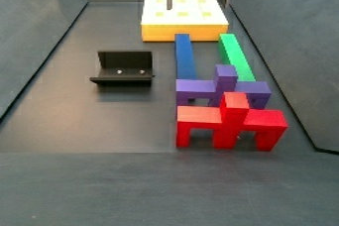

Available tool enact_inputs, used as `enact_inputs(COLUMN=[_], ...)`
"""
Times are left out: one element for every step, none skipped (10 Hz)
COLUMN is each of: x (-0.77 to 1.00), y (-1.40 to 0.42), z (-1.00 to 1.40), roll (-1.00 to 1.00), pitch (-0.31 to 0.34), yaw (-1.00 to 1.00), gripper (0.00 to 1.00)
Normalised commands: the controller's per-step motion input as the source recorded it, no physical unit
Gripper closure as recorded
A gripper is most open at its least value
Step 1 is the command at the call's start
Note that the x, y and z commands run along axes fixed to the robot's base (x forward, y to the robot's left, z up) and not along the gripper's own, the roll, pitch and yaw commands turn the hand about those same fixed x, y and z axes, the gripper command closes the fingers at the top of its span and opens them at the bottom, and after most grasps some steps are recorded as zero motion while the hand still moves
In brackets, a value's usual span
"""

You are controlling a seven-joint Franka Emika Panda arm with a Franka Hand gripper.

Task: Pick up the green object. Move up. Move to above the board. Insert the green object.
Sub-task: Pick up the green object.

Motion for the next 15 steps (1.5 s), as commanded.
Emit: enact_inputs(x=[0.00,-0.39,-0.53,-0.62,-0.66,-0.57,-0.39,-0.47,-0.40,-0.41,-0.22,-0.07,0.00,0.00,-0.13], y=[0.00,-0.25,-0.83,-0.89,-0.83,-0.86,-0.85,-0.31,0.12,0.24,0.27,0.00,0.00,0.14,0.17], z=[0.00,-0.21,-0.55,-0.56,-0.57,-0.57,-0.79,-0.84,-0.65,-0.51,-0.33,-0.31,-0.43,-0.49,-0.51], roll=[0.00,0.00,0.03,0.03,0.00,0.00,0.01,-0.01,-0.11,-0.05,0.02,0.08,0.06,-0.02,-0.06], pitch=[0.000,-0.097,-0.053,-0.029,-0.019,-0.050,-0.213,-0.200,-0.127,-0.044,0.000,0.000,-0.031,-0.003,-0.057], yaw=[0.00,-0.08,0.02,0.01,0.00,0.00,0.00,-0.16,-0.15,-0.13,-0.20,0.00,0.00,-0.04,0.00], gripper=[0.00,0.00,0.00,0.00,0.00,0.00,0.00,0.00,0.00,0.00,0.00,0.00,0.00,0.00,0.00])
